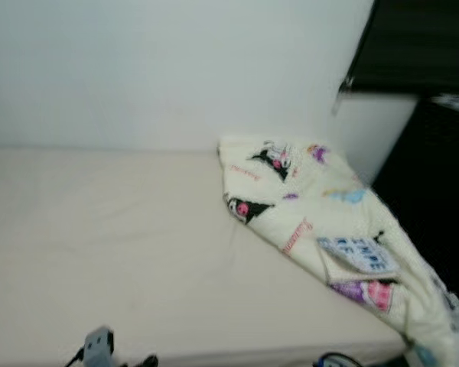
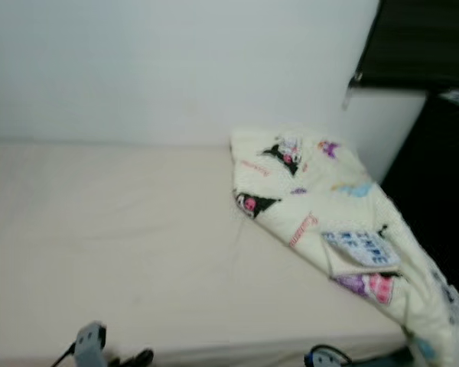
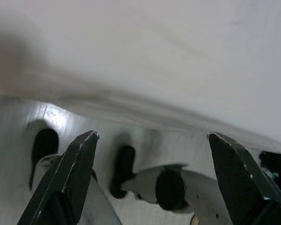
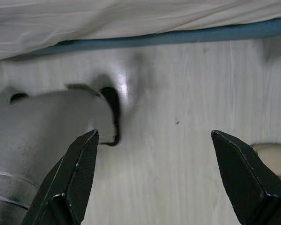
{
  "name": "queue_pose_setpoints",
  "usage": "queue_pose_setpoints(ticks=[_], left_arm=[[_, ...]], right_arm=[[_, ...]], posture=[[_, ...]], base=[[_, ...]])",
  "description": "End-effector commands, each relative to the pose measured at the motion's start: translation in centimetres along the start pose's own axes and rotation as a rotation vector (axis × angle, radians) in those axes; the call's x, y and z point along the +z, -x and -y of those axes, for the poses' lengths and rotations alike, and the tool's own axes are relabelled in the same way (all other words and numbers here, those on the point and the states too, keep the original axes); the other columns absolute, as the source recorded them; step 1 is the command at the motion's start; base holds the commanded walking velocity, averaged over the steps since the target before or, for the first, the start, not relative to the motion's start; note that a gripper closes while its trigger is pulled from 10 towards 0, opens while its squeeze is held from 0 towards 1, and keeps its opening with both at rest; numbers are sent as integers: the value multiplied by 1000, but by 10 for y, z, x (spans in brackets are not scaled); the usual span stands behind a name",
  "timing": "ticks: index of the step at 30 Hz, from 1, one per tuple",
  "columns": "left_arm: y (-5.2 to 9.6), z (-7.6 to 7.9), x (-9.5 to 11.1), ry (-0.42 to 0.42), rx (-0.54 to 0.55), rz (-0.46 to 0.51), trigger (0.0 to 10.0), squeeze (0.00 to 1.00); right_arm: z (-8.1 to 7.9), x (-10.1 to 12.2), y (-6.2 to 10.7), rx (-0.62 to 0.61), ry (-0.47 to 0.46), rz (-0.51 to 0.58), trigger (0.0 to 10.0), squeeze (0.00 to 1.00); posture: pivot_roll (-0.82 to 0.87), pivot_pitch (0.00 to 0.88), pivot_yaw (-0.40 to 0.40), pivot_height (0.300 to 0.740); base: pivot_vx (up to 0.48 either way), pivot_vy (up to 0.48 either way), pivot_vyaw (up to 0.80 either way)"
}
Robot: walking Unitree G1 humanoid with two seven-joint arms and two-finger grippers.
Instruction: Clean up the room
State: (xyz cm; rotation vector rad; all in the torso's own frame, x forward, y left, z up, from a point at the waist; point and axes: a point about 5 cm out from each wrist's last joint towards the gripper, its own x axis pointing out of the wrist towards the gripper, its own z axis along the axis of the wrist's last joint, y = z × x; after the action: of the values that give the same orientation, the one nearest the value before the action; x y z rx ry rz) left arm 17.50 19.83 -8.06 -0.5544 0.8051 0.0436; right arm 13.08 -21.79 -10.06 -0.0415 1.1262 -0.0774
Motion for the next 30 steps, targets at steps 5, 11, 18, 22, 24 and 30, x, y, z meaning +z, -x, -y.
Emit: queue_pose_setpoints(ticks=[5, 11, 18, 22, 24, 30], left_arm=[[-1, 4, -5, -6, -11, -22, 10000, 0], [0, 3, -7, -5, -7, -26, 10000, 0], [0, 3, -10, -5, -5, -33, 10000, 0], [-1, 3, -9, -10, 5, -34, 10000, 0], [-1, 3, -7, -14, 26, -30, 10000, 0], [-1, 2, -6, -26, 41, -32, 10000, 0]], right_arm=[[3, 2, 0, -5, -7, 3, 10000, 0], [3, 3, 0, -8, -16, 10, 10000, 0], [4, 21, -1, -16, -75, 86, 10000, 0], [16, 36, 0, -11, -93, 153, 10000, 0], [18, 46, 0, -1, -98, 183, 10000, 0], [12, 72, 1, 35, -75, 258, 10000, 0]], posture=[[-99, 0, -45, 740], [-99, 0, -49, 740], [-107, 0, -44, 740], [-109, 0, -43, 740], [-108, 0, -45, 740], [-109, 0, -46, 740]], base=[[0, -480, 0], [0, -480, 0], [0, -480, 0], [0, -480, 0], [0, -240, 0], [0, 0, 0]])
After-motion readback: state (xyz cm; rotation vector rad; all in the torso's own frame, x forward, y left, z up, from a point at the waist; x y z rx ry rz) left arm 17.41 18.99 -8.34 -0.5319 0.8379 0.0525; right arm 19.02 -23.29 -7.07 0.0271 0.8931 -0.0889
